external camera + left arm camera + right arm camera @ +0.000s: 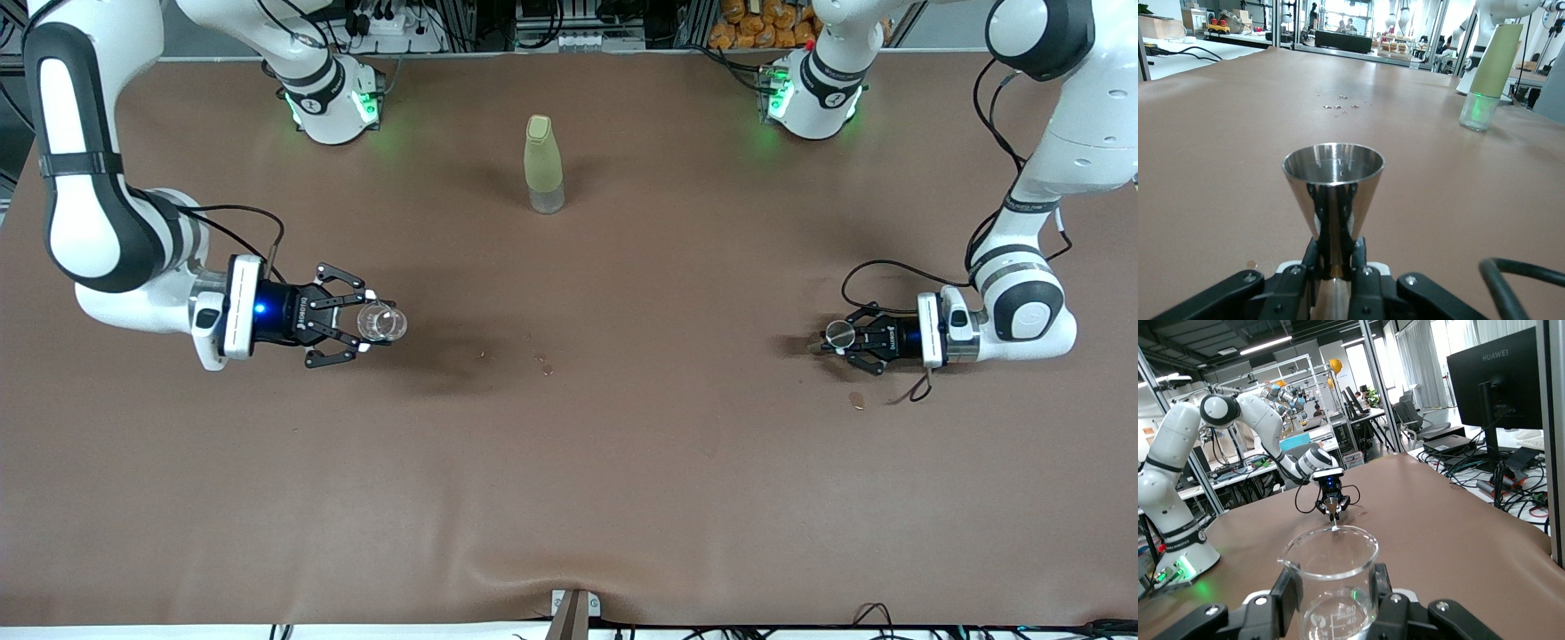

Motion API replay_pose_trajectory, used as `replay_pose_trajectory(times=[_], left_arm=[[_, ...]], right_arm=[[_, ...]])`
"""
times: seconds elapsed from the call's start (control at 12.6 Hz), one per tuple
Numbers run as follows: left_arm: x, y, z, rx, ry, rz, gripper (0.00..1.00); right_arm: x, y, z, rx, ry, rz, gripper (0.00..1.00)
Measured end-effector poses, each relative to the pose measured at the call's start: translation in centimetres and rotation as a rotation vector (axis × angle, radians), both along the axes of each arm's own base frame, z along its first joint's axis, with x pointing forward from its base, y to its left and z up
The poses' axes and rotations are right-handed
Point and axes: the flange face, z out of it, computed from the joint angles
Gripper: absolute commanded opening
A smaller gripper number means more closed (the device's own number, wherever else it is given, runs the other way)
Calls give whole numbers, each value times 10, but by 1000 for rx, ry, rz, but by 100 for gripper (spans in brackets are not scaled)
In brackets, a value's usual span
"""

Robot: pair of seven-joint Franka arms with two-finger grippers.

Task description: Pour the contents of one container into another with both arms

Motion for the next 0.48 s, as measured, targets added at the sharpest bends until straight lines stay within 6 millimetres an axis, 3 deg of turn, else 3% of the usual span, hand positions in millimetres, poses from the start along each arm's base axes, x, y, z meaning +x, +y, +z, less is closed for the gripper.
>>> replay_pose_trajectory(times=[0.24, 0.48], left_arm=[[16, -7, 23, 28, -58, -16, 0], [38, -41, 68, 48, -142, -71, 0]], right_arm=[[-1, 0, -2, 1, -17, 8, 24], [-1, 4, -2, 1, -17, 14, 24]])
